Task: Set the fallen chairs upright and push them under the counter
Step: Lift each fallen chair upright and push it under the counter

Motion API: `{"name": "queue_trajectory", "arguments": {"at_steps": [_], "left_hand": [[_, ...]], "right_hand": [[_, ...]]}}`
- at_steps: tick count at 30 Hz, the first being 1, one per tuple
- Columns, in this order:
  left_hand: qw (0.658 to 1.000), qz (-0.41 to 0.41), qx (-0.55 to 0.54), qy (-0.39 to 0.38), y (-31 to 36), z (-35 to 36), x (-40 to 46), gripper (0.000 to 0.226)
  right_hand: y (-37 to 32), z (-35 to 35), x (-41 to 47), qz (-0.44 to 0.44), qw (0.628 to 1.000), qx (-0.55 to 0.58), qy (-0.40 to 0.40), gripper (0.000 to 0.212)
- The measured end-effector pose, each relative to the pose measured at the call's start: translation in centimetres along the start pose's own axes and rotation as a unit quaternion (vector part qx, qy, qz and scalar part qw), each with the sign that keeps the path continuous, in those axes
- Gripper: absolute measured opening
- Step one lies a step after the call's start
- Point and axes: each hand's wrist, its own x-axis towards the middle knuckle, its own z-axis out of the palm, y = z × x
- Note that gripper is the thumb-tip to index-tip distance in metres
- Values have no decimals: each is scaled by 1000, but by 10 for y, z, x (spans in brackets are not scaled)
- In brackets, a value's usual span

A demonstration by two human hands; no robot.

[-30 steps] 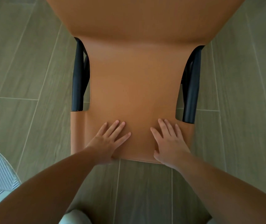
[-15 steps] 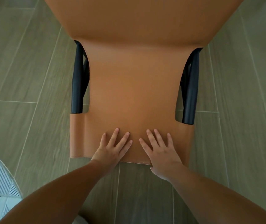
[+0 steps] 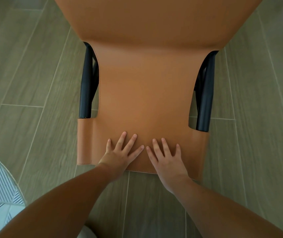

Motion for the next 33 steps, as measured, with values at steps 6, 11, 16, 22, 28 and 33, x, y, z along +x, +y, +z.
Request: {"name": "queue_trajectory", "arguments": {"at_steps": [6, 11, 16, 22, 28, 33], "left_hand": [[1000, 9, -6, -19, -4, -9, -5, 114], [1000, 11, -8, -25, -6, -14, -9, 118], [999, 6, -18, -30, -1, -21, -20, 116], [996, 22, -51, -76, 6, -61, -41, 117], [990, 33, -94, -95, 8, -134, -82, 117], [985, 48, -133, -96, -10, -207, -121, 114]], "right_hand": [[0, -4, -2, 6, 1000, 7, -20, 95], [-1, -9, -5, 17, 999, 18, -43, 100], [-1, -20, -13, 20, 999, 11, -42, 99], [6, -48, -40, 33, 998, 20, -56, 95], [28, -118, -86, 48, 993, 58, -91, 89], [47, -191, -120, 56, 989, 84, -104, 92]]}}
